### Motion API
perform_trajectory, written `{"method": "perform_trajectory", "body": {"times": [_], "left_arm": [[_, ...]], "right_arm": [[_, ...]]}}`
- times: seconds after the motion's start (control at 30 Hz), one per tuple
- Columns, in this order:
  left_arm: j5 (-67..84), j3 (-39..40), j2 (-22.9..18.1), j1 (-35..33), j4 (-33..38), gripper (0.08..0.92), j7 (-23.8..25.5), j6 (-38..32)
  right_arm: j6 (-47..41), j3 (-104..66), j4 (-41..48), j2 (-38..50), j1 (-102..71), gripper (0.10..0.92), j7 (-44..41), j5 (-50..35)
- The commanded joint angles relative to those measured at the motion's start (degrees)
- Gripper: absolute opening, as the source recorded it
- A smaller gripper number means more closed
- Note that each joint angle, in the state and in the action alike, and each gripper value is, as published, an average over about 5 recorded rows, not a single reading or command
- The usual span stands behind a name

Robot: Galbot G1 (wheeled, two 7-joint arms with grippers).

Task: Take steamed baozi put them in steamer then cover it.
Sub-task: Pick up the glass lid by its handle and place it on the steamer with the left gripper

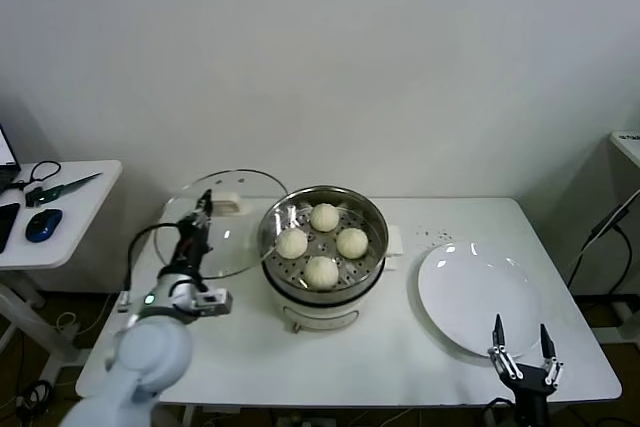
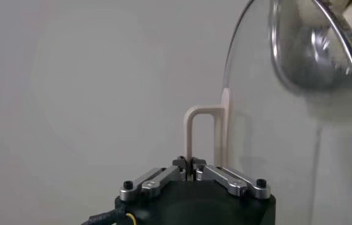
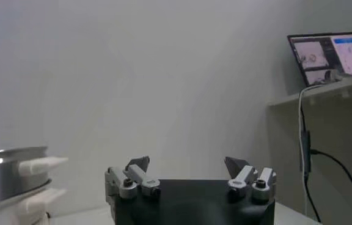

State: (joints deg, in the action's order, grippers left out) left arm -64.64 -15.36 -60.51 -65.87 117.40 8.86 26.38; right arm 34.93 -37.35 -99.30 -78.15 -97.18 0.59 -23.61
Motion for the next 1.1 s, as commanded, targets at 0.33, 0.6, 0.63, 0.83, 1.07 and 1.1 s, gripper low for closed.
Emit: {"method": "perform_trajectory", "body": {"times": [0.33,0.6,0.63,0.83,1.07,1.1], "left_arm": [[-21.67,19.48,-20.90,9.27,-3.86,0.137,10.51,13.07],[-27.24,22.78,-27.91,8.21,-8.36,0.137,8.46,11.40],[-27.40,23.03,-28.17,8.11,-8.88,0.137,8.22,11.33],[-26.93,23.50,-29.55,8.57,-11.60,0.137,6.32,11.46],[-26.13,23.68,-29.82,8.87,-13.71,0.137,4.69,11.28],[-26.27,23.64,-29.65,8.80,-13.83,0.137,4.48,11.11]], "right_arm": [[-1.10,-0.39,0.82,0.86,0.11,0.823,2.11,3.63],[-0.28,0.00,1.85,0.84,0.46,0.823,2.26,3.39],[-0.20,0.07,1.96,0.83,0.45,0.823,2.26,3.39],[0.17,-0.01,2.05,0.80,0.34,0.823,2.35,3.17],[0.52,-0.72,1.77,0.82,0.18,0.823,2.38,2.81],[0.59,-0.77,1.77,0.81,0.15,0.823,2.38,2.78]]}}
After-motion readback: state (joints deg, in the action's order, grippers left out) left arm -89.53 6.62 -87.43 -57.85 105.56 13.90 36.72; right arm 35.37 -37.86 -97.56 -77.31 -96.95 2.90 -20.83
